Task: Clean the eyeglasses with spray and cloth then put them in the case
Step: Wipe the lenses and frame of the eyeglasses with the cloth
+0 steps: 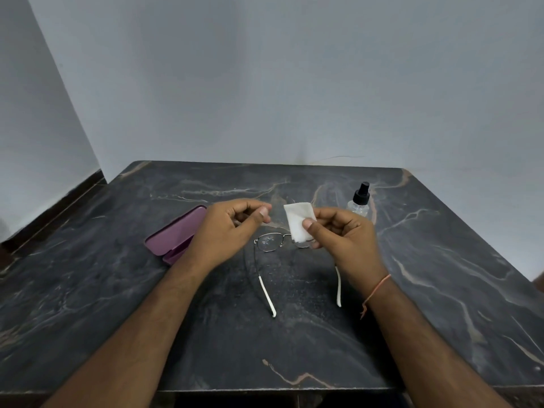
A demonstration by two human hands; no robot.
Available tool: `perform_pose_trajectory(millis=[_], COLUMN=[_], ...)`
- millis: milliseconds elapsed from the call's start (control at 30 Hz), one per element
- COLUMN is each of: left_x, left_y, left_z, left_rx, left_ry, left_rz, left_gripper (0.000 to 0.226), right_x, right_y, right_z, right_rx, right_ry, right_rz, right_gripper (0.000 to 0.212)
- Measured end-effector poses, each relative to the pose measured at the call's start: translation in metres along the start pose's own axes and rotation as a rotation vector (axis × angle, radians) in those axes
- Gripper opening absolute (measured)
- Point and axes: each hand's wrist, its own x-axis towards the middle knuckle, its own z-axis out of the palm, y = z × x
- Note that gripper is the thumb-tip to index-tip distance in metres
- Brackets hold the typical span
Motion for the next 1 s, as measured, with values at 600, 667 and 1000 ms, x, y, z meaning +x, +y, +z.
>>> perform_pose_trajectory(millis=[600, 667, 1000], left_x=[-0.014, -0.014, -0.014], left_y=[-0.017, -0.018, -0.013], left_z=[-0.022, -0.022, -0.02], left_rx=[0.46, 0.443, 0.398], left_ry=[-0.143, -0.096, -0.001], left_rz=[0.396, 0.437, 0.495], left_gripper=[0.025, 0.02, 0.022], right_x=[-0.002, -0.004, -0.025], right_y=[-0.009, -0.014, -0.11], right_z=[0.0, 0.0, -0.002], right_rx=[-0.02, 0.004, -0.853], right_ry=[0.169, 0.195, 0.072], right_rz=[-0.03, -0.028, -0.071], right_gripper=[0.013, 0.013, 0.013])
